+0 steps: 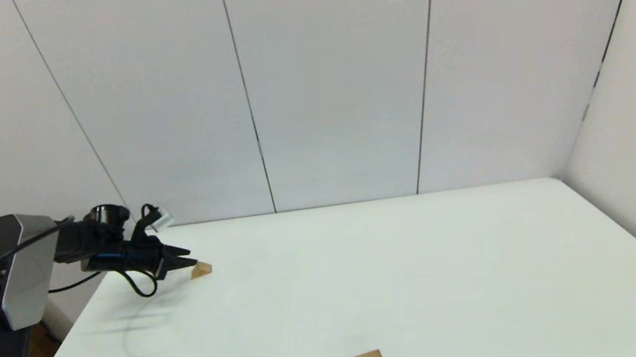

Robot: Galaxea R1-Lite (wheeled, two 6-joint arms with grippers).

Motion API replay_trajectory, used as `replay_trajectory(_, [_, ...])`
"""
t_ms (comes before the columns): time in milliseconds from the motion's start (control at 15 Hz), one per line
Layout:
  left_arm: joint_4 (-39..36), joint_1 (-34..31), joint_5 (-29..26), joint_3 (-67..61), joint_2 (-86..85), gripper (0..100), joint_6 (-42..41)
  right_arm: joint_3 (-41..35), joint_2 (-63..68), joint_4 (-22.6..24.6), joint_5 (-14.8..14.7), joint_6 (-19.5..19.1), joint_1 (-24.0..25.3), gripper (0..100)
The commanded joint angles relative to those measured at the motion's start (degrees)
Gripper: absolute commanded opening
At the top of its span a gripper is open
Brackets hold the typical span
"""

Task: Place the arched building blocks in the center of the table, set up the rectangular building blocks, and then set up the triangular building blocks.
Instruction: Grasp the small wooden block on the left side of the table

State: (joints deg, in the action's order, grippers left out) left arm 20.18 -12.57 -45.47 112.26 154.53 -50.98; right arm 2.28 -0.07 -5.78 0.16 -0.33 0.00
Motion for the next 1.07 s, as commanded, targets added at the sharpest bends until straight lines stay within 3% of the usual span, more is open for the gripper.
replay_trajectory(67, [0.0, 0.0, -0.3, 0.0, -0.4, 100, -0.7, 0.0, 0.1, 0.0, 0.0, 0.0, 0.0, 100])
replay_trajectory(533, [0.0, 0.2, -0.2, -0.5, 0.2, 100, -7.1, 0.0, 0.1, 0.0, 0.0, 0.0, 0.0, 100])
replay_trajectory(1067, [0.8, 0.1, -0.2, -2.9, 0.7, 100, -7.8, 0.0, 0.1, 0.0, 0.0, 0.0, 0.0, 100])
